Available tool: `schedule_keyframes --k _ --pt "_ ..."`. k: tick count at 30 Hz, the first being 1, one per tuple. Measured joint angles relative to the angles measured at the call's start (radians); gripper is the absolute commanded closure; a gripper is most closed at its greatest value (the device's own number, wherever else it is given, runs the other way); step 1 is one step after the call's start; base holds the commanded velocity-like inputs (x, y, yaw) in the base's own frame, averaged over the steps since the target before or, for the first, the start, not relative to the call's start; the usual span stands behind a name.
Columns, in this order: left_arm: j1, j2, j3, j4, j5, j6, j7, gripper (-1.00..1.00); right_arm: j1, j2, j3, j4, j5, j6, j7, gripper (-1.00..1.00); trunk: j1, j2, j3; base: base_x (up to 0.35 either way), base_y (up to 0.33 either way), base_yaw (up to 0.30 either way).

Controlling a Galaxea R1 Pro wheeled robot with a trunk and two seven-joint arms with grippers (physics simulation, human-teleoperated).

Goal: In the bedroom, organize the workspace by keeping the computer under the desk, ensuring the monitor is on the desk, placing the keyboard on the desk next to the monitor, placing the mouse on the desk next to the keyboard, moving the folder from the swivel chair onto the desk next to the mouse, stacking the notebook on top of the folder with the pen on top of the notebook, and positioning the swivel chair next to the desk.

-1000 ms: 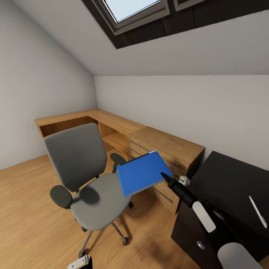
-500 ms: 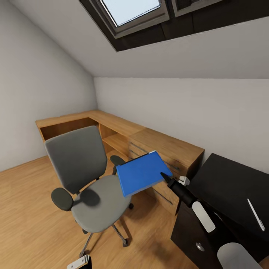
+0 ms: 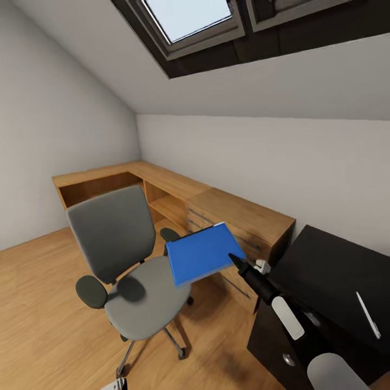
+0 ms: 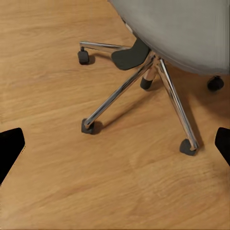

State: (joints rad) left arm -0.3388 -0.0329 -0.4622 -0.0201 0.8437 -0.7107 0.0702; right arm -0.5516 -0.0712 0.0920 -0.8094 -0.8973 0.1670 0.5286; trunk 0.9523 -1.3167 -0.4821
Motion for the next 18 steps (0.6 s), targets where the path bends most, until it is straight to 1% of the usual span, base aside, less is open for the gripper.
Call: schedule_keyframes --k 3,5,8,9,11,13,15,18 --pt "0.001 0.006 0.002 0.000 0.001 -0.018 0.002 -1.00 0.000 0.021 0.001 0.003 -0.001 -0.004 -0.036 1.00 -0.012 0.021 0.009 0.000 0.000 0.000" --pt "0.001 0.009 0.002 0.000 0.002 -0.021 0.003 -1.00 0.000 0.028 0.000 0.003 -0.001 -0.004 -0.045 1.00 -0.019 0.035 0.016 0.000 0.000 0.000" --pt "0.001 0.014 0.003 0.000 0.014 -0.025 0.004 -1.00 0.000 0.040 0.000 0.006 0.000 -0.006 -0.056 1.00 -0.031 0.056 0.025 0.000 0.000 0.000" --pt "0.001 0.015 0.004 0.000 0.025 -0.027 0.005 -1.00 0.000 0.043 0.001 0.010 0.001 -0.008 -0.059 1.00 -0.035 0.063 0.028 0.000 0.000 0.000" --pt "0.001 0.017 0.004 0.000 0.053 -0.029 0.008 -1.00 0.000 0.048 0.002 0.018 0.001 -0.015 -0.062 1.00 -0.042 0.077 0.034 0.000 0.000 0.000" --pt "0.001 0.020 0.005 0.000 0.112 -0.045 0.016 -1.00 0.000 0.054 0.002 0.023 0.003 -0.026 -0.063 1.00 -0.050 0.091 0.041 0.000 0.000 0.000" --pt "0.001 0.021 0.004 0.000 0.182 -0.088 0.023 -1.00 0.000 0.058 0.002 0.028 0.004 -0.032 -0.064 1.00 -0.058 0.105 0.047 0.000 0.000 0.000" --pt "0.002 0.022 0.003 0.000 0.231 -0.133 0.020 -1.00 0.000 0.060 0.002 0.037 0.004 -0.036 -0.065 1.00 -0.069 0.126 0.056 0.000 0.000 0.000"
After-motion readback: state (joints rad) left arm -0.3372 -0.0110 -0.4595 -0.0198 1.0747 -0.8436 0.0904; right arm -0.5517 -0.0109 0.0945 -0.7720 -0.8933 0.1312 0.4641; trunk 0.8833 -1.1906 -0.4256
